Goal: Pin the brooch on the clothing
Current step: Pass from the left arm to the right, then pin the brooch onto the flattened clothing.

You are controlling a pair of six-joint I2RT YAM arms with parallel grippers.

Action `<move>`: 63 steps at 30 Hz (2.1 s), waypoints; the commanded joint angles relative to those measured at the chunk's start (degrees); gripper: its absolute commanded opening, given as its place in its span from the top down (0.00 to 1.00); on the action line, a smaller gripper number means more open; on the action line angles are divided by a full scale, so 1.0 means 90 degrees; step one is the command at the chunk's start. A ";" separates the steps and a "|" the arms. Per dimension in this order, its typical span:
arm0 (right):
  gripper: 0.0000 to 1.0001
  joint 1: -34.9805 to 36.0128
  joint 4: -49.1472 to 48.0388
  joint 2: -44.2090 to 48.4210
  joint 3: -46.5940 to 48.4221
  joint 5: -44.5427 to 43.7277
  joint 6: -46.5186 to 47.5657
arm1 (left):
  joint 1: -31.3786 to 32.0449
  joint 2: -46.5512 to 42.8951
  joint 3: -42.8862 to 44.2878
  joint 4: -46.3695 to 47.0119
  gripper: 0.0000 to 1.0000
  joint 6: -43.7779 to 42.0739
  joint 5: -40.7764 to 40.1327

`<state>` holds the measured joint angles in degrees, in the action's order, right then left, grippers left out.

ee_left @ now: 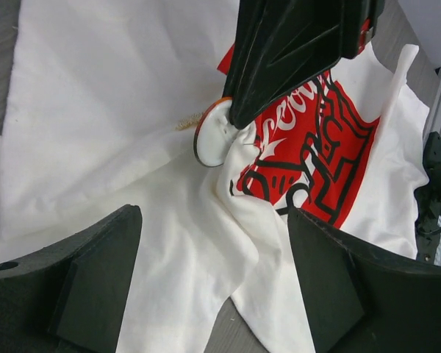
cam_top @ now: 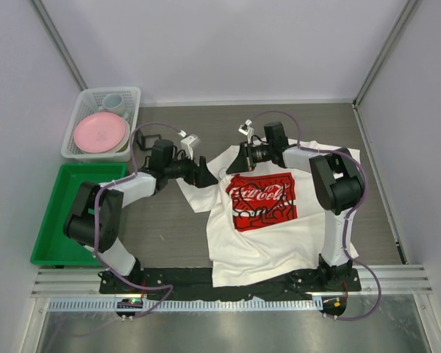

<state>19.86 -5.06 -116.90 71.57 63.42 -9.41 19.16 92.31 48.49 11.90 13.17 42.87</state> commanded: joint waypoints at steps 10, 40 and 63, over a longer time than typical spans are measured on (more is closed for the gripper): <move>0.99 -0.0077 -0.1459 0.0645 -0.0452 -0.0074 -0.1347 | 0.0528 0.0544 -0.0212 0.2339 0.37 0.0597 -0.0134; 0.99 -0.0156 -0.2416 0.0626 -0.0638 0.0073 -0.1982 | 0.0547 0.1110 0.0042 0.2886 0.55 0.1056 -0.0223; 0.99 -0.0165 -0.2387 0.0606 -0.0570 0.0122 -0.1718 | 0.0479 0.1344 0.0423 0.2945 0.73 0.1818 -0.0301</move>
<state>17.78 -24.47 -114.72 65.04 63.07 -25.41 23.83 104.03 49.45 34.50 28.51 40.40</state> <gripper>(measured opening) 0.029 0.277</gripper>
